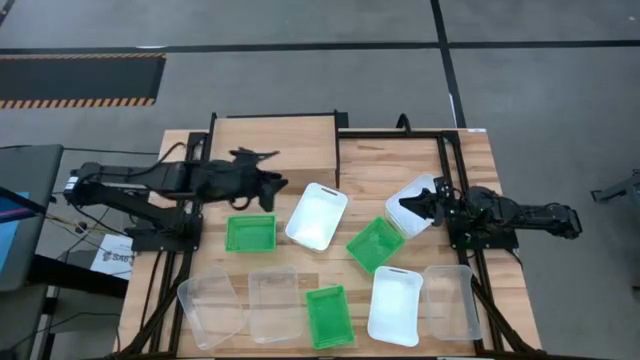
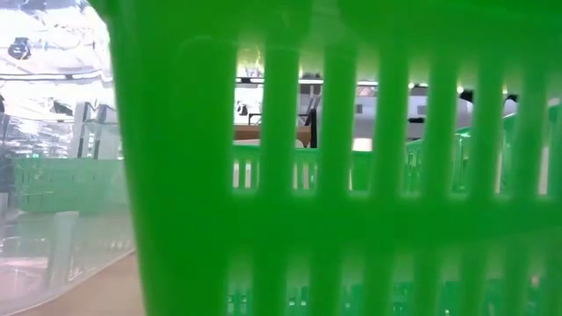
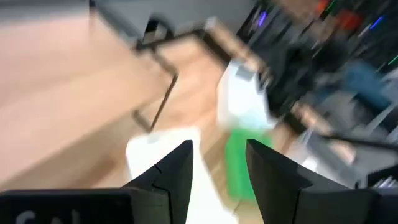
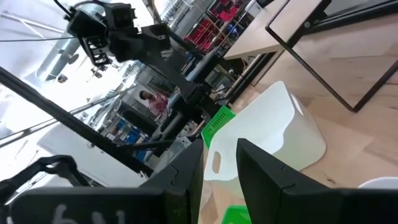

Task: Stack baskets on shelf by color
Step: Put the top left white bin on the shelf

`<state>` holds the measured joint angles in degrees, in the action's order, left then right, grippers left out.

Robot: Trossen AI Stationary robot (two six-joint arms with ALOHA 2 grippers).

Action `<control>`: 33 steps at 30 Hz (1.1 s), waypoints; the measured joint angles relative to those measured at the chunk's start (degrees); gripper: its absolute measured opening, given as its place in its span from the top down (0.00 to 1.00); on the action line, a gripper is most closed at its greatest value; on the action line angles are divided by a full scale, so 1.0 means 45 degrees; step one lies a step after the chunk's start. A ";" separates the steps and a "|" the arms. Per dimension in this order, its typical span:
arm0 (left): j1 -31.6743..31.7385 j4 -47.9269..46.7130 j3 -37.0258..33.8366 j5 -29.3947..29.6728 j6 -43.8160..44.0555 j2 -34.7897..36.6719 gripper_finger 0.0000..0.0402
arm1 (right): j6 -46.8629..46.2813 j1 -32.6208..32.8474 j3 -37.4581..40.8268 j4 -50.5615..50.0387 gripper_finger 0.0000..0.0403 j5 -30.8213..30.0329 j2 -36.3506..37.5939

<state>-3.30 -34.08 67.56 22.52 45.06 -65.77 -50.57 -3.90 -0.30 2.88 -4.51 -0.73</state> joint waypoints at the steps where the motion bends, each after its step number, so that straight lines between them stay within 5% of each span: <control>1: 0.0074 -0.0481 0.0225 -0.0207 0.0117 -0.0377 0.66 | 0.0004 0.0000 0.0000 -0.0014 0.70 -0.0005 0.0000; 6: 0.0354 -0.2231 0.0678 -0.0740 0.1392 -0.2238 0.59 | 0.0000 0.0000 0.0000 -0.0064 0.70 -0.0024 0.0000; 17: 0.1017 -0.2561 0.0688 -0.3521 0.3631 -0.6286 0.39 | 0.0200 0.0000 0.0000 -0.0098 0.60 -0.0019 0.0000; 28: 0.1023 -0.2393 0.0688 -0.3669 0.3471 -0.8141 0.38 | 0.0209 0.0000 0.0000 -0.0117 0.56 -0.0015 0.0000; 33: 0.1124 -0.2331 0.0693 -0.3787 0.3745 -0.8137 0.49 | 0.0238 0.0000 0.0000 -0.0170 0.58 -0.0010 0.0000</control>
<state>1.76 -44.57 70.67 5.48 61.91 -102.39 -49.50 -3.90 -0.30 2.11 -4.56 -0.73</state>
